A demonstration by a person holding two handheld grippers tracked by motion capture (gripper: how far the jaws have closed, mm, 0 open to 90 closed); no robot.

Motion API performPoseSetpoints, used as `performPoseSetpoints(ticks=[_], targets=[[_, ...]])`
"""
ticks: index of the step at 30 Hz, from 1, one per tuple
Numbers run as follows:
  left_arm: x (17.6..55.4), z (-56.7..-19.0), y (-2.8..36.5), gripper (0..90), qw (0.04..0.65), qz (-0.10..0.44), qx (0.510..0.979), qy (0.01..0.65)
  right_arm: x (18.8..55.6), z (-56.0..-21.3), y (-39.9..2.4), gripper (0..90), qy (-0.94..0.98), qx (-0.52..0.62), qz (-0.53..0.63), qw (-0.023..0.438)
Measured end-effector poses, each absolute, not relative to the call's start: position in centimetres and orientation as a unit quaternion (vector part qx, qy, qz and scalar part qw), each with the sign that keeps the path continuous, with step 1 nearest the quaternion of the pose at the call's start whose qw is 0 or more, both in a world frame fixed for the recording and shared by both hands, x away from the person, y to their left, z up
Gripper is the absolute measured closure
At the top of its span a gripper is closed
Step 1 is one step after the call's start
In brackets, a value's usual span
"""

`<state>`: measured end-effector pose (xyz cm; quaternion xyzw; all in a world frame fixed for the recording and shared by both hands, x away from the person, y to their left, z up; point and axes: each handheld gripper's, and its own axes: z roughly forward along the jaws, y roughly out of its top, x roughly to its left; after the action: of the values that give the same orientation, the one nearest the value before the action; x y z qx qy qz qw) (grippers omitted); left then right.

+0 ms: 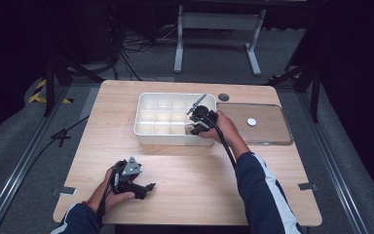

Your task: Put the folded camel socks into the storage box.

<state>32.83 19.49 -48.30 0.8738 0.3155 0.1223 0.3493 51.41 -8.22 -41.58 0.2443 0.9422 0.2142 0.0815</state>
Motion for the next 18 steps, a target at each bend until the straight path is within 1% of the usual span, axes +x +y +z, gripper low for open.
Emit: performPoseSetpoints(ticks=[8,10,15,18], targets=[[32.8,-48.3,19.5,12.6,0.349,0.121,0.874,0.316,51.1,-41.4,-8.8,72.4,0.937,0.248,0.231,0.084],[32.8,-48.3,19.5,12.6,0.35,0.121,0.874,0.316,51.0,-41.2,-9.1,69.7,0.935,0.249,0.236,0.089],[32.8,-48.3,19.5,12.6,0.349,0.122,0.874,0.316,50.8,-40.9,-9.3,67.7,0.932,0.249,0.246,0.095],[32.8,-48.3,19.5,12.6,0.35,0.122,0.874,0.316,50.6,-40.6,-9.5,67.7,0.929,0.249,0.257,0.094]])
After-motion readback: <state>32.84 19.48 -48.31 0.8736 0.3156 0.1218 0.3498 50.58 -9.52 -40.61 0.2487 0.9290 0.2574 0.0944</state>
